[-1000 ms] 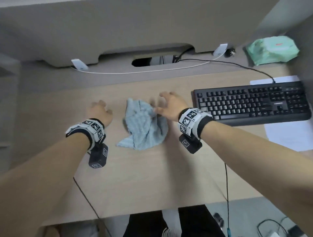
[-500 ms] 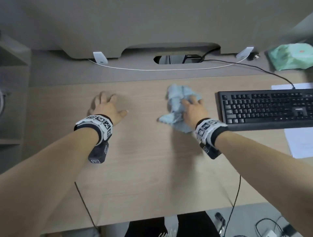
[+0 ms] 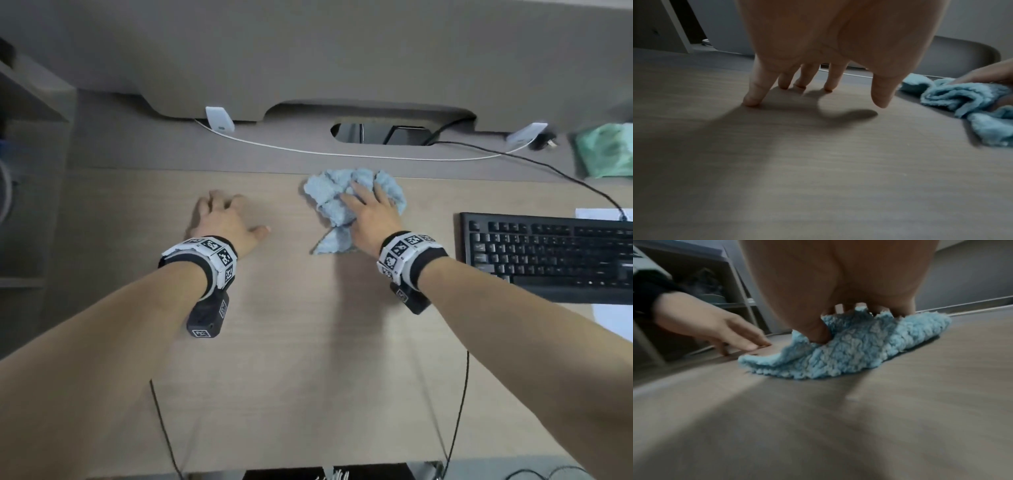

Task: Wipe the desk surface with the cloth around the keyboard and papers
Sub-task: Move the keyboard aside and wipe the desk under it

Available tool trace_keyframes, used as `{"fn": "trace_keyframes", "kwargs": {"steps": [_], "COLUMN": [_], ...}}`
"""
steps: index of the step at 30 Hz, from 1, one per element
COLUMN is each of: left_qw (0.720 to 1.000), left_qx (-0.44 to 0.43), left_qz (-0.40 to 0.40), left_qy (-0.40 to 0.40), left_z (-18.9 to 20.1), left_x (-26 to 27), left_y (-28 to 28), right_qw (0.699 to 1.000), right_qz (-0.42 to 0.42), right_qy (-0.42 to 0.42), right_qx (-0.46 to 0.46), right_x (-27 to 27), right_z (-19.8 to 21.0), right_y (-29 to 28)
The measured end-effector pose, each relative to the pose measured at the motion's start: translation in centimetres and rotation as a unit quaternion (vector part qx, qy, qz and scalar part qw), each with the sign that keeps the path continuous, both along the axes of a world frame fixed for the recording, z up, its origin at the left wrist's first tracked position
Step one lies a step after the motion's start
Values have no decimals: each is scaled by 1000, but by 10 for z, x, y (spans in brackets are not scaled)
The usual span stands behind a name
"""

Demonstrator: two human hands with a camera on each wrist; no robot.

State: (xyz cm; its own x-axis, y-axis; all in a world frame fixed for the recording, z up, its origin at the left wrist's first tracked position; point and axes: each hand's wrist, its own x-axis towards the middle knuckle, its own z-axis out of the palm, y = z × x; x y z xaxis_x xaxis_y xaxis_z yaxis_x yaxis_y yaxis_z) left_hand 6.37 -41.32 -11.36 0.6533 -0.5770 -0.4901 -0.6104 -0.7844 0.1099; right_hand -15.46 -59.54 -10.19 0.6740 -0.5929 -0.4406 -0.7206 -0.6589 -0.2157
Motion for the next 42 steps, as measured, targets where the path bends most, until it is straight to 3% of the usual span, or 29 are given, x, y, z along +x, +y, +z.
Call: {"fn": "trace_keyframes", "kwargs": {"steps": [4, 8, 11, 14, 16, 20, 24, 26, 28, 30, 32, 37, 42], "left_qw": [1000, 999, 999, 999, 999, 999, 999, 999, 999, 999, 999, 1000, 1000], "left_qx": [10, 25, 31, 22, 23, 27, 27, 20, 17, 19, 18, 14, 18], "left_qz": [-6, -3, -2, 4, 2, -2, 16, 25, 26, 26, 26, 26, 16], "left_qy": [13, 23, 19, 28, 30, 28, 32, 30, 25, 19, 14, 2, 0], "left_z": [4, 8, 11, 15, 18, 19, 15, 14, 13, 14, 14, 9, 12], "left_x": [3, 3, 2, 0, 1, 1, 0, -2, -4, -5, -7, -8, -9], "left_y": [-2, -5, -6, -5, -6, -6, -7, -6, -7, -7, -7, -5, -7], "right_qw": [996, 992, 1000, 993, 997, 996, 980, 979, 992, 999, 1000, 994, 982], "right_qz": [-89, -115, 1, 114, 76, -85, -191, -183, -101, -12, 15, -111, -168], "right_qy": [3, 44, 12, -10, -15, 11, 59, 88, 76, 45, 20, 19, 84], "right_qx": [-27, -24, -6, 28, 15, -20, -27, -20, -15, -1, 3, -17, -11], "right_x": [-22, 26, 56, 40, 11, -48, -40, -12, 10, 13, -1, -40, 6], "right_z": [2, 4, 6, 8, 11, 17, 17, 18, 18, 11, 6, 7, 11], "right_y": [-61, -61, -37, -19, -32, -84, -102, -85, -59, -43, -50, -83, -54]}}
